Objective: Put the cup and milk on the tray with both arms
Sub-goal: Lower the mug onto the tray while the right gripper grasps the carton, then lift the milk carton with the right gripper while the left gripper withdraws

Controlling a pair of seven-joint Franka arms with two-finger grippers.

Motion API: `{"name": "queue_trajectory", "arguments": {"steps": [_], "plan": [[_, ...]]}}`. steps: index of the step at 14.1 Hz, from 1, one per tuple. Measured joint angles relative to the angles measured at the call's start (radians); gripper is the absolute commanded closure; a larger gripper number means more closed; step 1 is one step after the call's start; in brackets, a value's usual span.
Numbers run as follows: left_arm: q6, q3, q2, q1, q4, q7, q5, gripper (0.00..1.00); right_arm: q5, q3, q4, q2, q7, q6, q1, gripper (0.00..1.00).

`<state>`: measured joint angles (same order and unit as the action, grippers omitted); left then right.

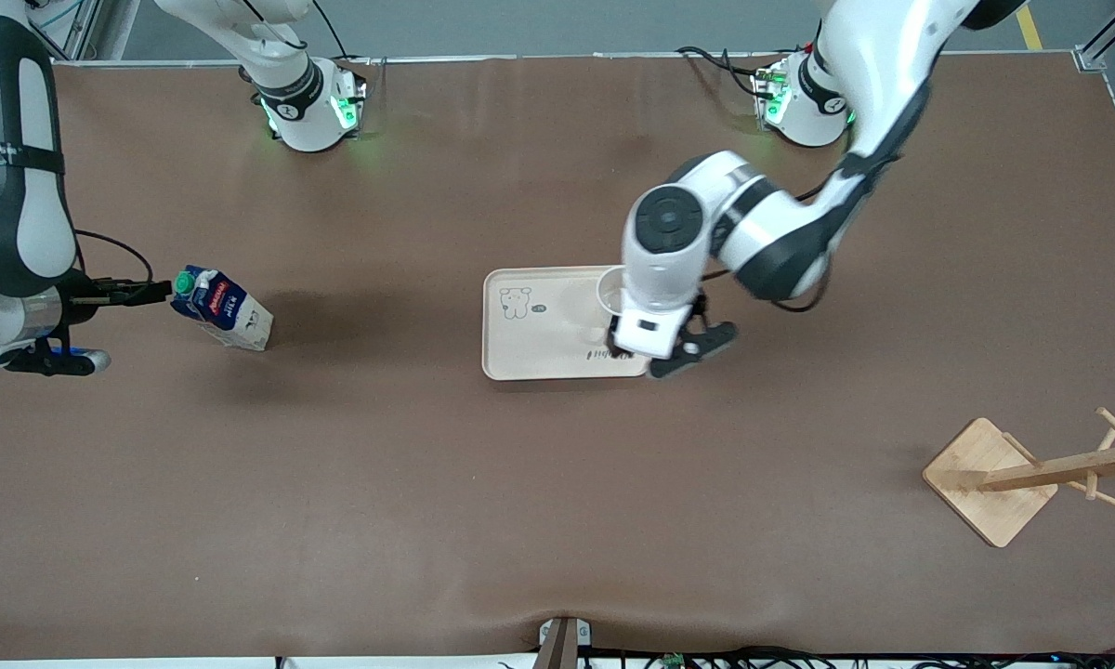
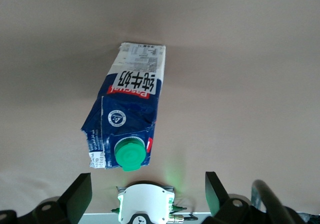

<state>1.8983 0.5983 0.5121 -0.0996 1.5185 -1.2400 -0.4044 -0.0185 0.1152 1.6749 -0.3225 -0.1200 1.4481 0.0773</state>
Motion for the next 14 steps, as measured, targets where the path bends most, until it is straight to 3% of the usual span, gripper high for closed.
{"name": "queue_trajectory", "arguments": {"steps": [5,10,14], "plan": [[-0.081,0.0,-0.081,0.184,-0.066,0.305,0.0,0.0,-0.037,-0.003,0.035,0.012,0.046,0.014,-0.002,0.0],[-0.184,0.001,-0.126,0.317,-0.088,0.544,0.004,0.0,-0.039,-0.006,0.146,0.05,0.051,0.116,-0.005,0.0],[-0.229,0.001,-0.18,0.413,-0.101,0.692,0.081,0.0,-0.069,-0.007,0.172,0.061,0.052,0.13,-0.007,0.0]]}}
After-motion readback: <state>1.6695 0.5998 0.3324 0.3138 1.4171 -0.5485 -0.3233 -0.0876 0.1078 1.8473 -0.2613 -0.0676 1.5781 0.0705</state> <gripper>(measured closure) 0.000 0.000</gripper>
